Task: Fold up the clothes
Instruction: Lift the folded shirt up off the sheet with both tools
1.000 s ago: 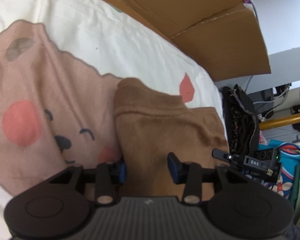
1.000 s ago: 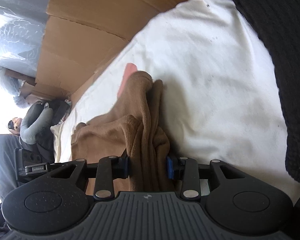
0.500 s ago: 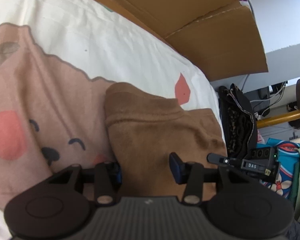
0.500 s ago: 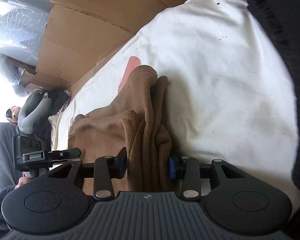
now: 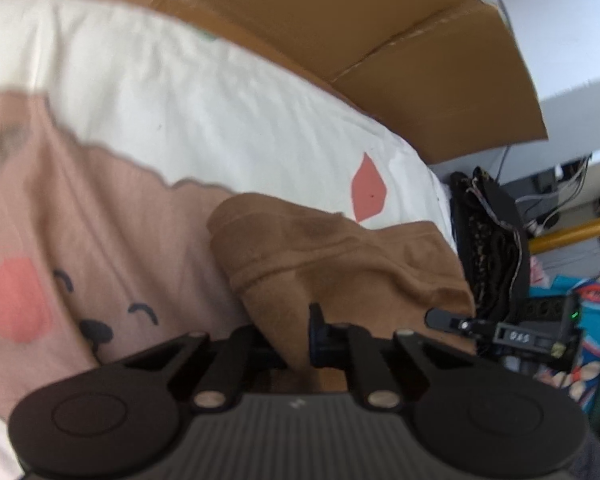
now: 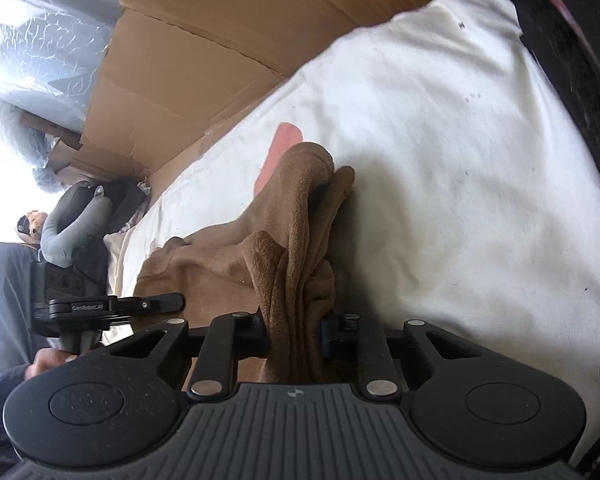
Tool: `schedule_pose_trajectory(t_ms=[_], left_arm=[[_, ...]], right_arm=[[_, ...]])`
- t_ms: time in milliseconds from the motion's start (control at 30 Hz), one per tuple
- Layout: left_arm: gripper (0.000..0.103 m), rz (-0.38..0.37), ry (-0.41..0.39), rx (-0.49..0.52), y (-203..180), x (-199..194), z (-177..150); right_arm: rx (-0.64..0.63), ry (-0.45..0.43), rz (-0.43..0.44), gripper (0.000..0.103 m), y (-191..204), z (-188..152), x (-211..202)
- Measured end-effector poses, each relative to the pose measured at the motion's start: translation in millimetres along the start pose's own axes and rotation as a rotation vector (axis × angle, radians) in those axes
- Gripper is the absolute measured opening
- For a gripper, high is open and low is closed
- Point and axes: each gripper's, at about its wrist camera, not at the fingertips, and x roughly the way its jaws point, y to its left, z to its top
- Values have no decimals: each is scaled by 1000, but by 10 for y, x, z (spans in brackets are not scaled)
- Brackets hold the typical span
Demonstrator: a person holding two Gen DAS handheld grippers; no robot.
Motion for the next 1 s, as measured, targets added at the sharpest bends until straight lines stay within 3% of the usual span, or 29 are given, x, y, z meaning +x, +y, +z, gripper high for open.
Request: schedule_pose_trajectory(t_ms=[333, 567, 1000], left_arm=[[7, 144, -6, 100, -424, -169, -9], [7, 196, -18, 174, -820, -443, -134], [6, 182, -77, 260, -1672, -1359, -364]], right_arm=[[-67, -48, -63, 18, 399, -78, -222], [-119, -80, -127, 18, 766, -202, -461], [-188, -136, -111, 17, 1525, -468, -1293]])
